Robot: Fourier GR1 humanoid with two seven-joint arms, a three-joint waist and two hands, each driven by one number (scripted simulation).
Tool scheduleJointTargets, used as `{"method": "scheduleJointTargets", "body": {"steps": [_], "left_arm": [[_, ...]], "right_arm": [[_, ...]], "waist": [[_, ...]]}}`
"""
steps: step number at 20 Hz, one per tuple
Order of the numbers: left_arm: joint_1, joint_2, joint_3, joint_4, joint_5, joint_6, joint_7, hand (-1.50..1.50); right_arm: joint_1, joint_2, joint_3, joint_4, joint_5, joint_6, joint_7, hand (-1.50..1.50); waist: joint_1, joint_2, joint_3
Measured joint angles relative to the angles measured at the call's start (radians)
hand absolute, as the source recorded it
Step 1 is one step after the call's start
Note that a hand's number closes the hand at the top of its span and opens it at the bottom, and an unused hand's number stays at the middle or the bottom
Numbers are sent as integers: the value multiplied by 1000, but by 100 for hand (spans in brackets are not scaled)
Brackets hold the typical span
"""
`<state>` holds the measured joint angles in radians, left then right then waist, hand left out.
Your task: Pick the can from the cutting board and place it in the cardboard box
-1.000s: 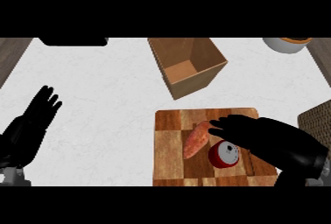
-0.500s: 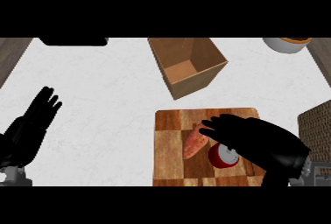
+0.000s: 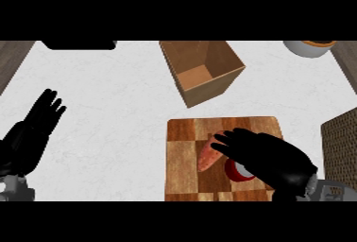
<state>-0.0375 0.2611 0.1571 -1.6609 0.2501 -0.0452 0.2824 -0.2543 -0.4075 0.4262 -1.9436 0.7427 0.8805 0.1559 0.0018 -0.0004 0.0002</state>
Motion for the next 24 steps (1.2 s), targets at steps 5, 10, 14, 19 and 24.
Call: {"method": "scheduleJointTargets", "body": {"steps": [5,10,14,19,24], "left_arm": [[-9,-7,16,22,-2,-20,-4,0],[17,-24,22,28,-17,-37,-33,0],[1,-29,24,24,-31,-34,-17,0],[8,-28,37,-14,-22,-43,16,0],[-10,-32,54,27,-24,-60,-10,0]], "right_arm": [[19,-8,5,54,76,-43,-77,-150],[27,14,17,84,135,-44,-103,-150],[16,39,15,114,173,-32,-115,-150],[31,48,27,149,231,-51,-146,-150],[43,53,16,200,275,-102,-202,-150]], "waist": [[0,0,0],[0,0,0],[0,0,0],[1,0,0],[0,0,0]]}}
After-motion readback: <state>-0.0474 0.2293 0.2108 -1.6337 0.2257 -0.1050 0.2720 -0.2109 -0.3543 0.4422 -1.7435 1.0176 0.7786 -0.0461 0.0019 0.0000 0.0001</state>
